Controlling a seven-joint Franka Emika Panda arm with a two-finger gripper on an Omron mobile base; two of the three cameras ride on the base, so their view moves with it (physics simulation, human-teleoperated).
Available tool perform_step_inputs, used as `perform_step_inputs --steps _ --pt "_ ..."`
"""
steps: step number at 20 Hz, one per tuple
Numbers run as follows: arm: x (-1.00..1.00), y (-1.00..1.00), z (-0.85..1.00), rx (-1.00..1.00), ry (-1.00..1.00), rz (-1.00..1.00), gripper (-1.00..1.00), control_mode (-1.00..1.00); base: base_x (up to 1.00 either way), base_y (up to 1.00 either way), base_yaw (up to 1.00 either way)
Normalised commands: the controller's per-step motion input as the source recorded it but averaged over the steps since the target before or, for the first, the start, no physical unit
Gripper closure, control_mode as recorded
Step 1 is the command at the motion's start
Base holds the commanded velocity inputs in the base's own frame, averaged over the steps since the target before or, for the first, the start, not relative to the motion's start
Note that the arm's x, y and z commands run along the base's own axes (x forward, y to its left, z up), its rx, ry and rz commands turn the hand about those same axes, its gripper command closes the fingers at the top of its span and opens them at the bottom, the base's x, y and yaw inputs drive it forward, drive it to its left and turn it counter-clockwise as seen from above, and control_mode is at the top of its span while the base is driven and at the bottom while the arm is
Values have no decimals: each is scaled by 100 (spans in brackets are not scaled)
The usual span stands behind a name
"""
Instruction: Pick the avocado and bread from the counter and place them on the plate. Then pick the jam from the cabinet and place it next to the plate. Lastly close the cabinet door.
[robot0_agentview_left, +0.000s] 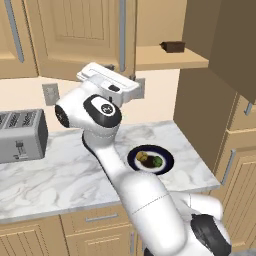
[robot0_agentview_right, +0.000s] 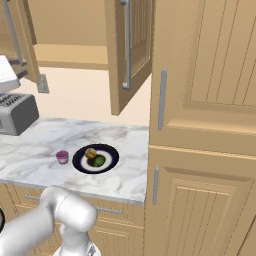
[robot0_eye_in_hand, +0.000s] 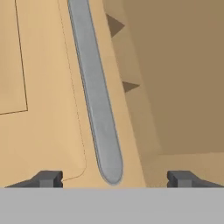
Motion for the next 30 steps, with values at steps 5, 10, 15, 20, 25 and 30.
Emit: perform_step_inputs --steps 5,10,15,20,25,30 --pt "100 -55 -4 15 1 3 -100 -100 0 0 0" --pt "80 -23 0 7 2 0 -100 -100 0 0 0" --pt "61 0 0 1 5 0 -100 -100 0 0 0" --pt "95 -3 0 2 11 -2 -100 -100 0 0 0" --pt "29 -1 21 9 9 0 -100 -100 0 0 0" --pt "-95 0 18 3 0 2 -100 -100 0 0 0"
